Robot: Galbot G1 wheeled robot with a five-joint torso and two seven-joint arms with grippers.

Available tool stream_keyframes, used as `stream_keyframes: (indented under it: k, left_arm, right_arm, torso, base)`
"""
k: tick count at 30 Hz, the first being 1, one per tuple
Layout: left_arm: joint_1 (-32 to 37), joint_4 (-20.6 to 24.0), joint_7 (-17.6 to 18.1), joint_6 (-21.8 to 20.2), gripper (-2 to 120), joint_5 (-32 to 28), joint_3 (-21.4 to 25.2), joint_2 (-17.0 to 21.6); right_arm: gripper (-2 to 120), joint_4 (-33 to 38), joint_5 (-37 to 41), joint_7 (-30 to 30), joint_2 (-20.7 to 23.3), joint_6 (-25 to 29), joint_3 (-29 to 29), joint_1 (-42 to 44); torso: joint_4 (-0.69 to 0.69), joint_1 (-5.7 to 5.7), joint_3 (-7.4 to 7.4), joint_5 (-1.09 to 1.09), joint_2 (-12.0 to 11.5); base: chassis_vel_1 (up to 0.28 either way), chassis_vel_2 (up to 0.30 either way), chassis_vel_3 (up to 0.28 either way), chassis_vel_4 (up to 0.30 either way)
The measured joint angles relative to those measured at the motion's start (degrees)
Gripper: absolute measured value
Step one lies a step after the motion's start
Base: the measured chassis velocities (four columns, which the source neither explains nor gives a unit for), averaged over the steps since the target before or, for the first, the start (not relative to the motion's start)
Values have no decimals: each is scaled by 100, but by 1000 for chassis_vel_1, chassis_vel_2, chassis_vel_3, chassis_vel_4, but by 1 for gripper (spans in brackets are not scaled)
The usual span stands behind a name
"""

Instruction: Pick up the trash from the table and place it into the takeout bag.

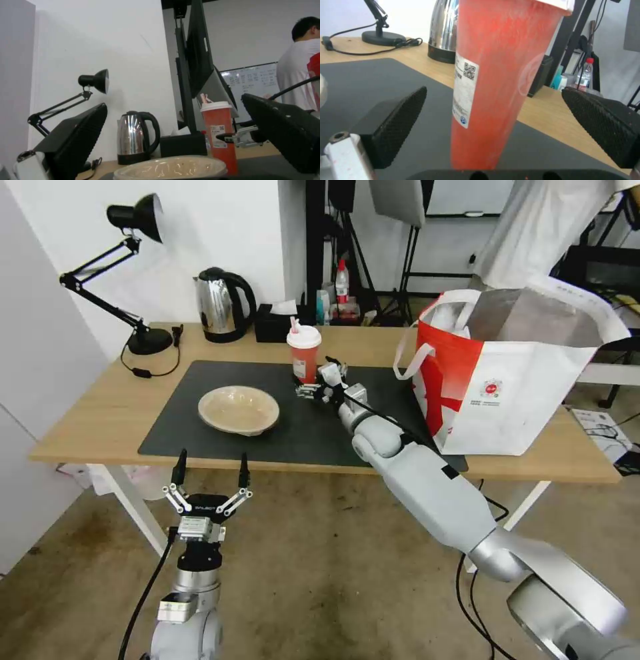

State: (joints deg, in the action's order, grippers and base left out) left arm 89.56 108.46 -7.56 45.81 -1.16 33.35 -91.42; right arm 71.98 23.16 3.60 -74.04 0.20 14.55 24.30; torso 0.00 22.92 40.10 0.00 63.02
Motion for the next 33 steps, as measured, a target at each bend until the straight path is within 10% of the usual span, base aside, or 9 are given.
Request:
stream_keyframes:
  k: [33]
  left_arm:
    - [14, -34, -2, -2, 100, 1, 5, 0]
  right_arm:
    - [100, -544, 49, -63, -349, 59, 32, -313]
  torso:
    - [0, 0, 0, -1, 0]
  base:
    - [0, 0, 0, 0]
